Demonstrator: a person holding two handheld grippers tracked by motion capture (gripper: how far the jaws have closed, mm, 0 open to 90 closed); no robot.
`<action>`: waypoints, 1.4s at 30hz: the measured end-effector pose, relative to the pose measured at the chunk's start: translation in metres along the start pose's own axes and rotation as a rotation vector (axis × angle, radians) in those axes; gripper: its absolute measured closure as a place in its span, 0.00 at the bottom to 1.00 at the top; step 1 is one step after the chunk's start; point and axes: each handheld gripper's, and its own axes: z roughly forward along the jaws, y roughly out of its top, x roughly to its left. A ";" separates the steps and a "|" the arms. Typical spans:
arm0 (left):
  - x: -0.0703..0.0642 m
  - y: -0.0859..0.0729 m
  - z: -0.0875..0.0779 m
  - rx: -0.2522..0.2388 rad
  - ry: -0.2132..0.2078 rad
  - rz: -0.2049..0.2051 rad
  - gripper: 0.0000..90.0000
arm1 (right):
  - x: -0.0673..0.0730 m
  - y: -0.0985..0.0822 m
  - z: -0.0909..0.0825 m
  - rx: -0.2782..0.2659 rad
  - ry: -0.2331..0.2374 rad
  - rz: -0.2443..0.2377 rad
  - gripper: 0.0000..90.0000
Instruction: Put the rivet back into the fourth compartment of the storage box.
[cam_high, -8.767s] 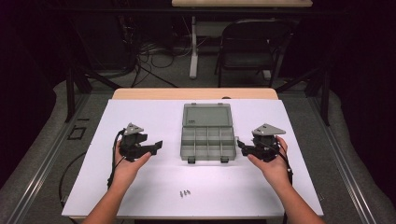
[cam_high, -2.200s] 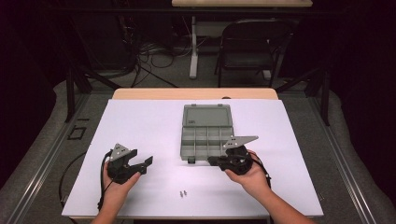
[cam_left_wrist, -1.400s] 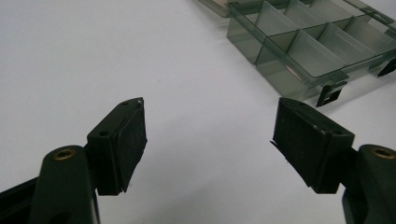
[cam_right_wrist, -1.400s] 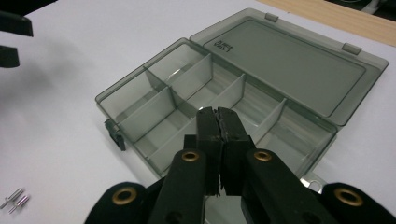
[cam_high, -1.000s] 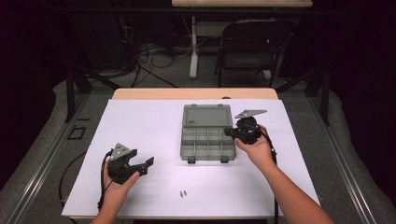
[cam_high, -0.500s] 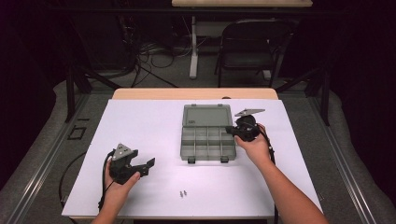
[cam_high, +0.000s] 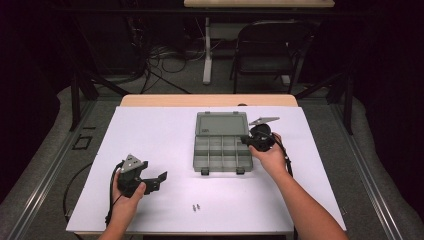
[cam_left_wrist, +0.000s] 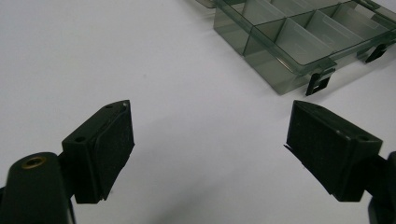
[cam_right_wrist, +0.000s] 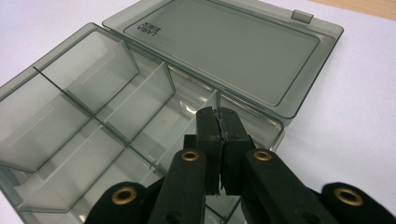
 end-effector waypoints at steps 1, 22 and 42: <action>0.000 0.000 0.000 -0.002 0.000 0.001 0.16 | 0.000 0.000 0.002 0.000 -0.001 -0.004 0.99; 0.000 -0.001 0.001 0.005 0.007 0.003 0.16 | -0.001 -0.004 0.017 0.030 -0.019 0.003 0.99; 0.001 -0.001 0.000 0.004 0.009 0.001 0.16 | 0.000 -0.005 0.019 0.031 -0.020 0.003 0.99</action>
